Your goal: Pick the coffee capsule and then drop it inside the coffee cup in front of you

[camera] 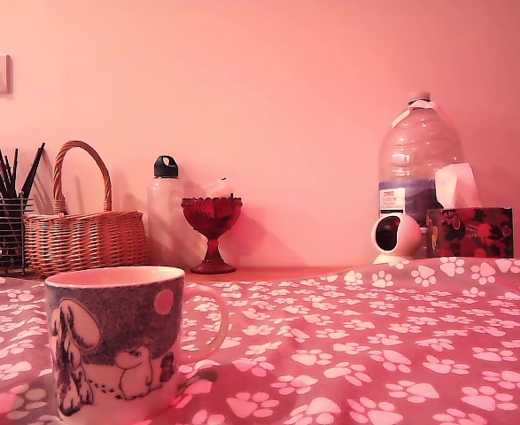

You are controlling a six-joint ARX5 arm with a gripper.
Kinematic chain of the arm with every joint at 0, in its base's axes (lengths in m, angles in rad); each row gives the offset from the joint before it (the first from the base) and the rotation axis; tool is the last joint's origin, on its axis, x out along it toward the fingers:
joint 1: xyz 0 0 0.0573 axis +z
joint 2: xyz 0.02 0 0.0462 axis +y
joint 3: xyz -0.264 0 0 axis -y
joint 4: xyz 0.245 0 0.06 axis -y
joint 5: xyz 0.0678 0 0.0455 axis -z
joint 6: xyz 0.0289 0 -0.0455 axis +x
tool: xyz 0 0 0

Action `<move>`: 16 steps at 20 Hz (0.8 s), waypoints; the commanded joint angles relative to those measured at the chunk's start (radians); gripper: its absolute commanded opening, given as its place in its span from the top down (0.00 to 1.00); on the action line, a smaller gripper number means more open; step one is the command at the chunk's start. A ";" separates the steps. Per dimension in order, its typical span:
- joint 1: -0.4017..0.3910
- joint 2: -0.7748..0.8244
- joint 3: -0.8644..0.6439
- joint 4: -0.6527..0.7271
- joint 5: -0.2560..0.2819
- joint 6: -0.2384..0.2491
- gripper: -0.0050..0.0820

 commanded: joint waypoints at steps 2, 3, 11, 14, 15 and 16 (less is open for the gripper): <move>-0.024 -0.019 -0.021 -0.108 0.074 0.007 0.94; -0.024 -0.019 -0.021 -0.108 0.074 0.007 0.94; -0.023 -0.019 -0.021 -0.079 0.074 -0.025 0.94; -0.023 -0.019 -0.021 -0.040 0.079 -0.068 0.94; -0.023 -0.019 -0.021 -0.029 0.084 -0.076 0.94; -0.023 -0.019 -0.021 -0.019 0.093 -0.082 0.94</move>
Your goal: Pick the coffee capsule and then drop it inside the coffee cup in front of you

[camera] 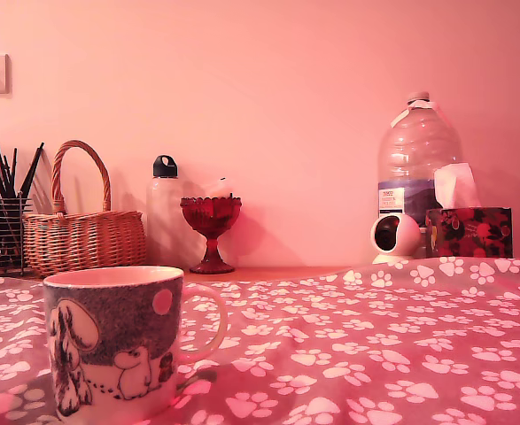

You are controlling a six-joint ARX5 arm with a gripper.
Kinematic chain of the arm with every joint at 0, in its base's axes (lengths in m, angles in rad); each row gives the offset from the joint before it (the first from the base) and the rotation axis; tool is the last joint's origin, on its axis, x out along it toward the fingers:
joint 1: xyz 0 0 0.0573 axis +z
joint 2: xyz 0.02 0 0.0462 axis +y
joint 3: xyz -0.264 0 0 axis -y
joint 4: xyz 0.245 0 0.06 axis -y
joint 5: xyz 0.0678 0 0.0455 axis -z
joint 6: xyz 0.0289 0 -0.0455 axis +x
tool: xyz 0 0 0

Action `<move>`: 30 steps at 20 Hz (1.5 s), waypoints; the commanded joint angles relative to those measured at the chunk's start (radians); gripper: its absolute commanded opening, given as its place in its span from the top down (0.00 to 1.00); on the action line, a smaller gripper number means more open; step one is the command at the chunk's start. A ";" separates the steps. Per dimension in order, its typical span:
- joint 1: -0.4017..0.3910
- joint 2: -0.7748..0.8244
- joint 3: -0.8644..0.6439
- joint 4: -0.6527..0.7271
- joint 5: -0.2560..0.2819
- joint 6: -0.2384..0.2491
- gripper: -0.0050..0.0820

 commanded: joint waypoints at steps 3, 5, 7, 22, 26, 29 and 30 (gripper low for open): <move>0.002 -0.008 0.012 0.016 0.053 -0.045 0.95; 0.002 0.006 0.033 0.011 0.062 -0.051 0.96; 0.002 0.045 0.050 0.009 0.071 -0.051 0.96; 0.001 0.506 0.090 0.222 0.290 0.114 0.65; 0.001 0.629 0.090 0.265 0.354 0.117 0.33; 0.001 0.709 0.089 0.311 0.422 0.124 0.33; 0.001 0.732 0.089 0.321 0.443 0.131 0.33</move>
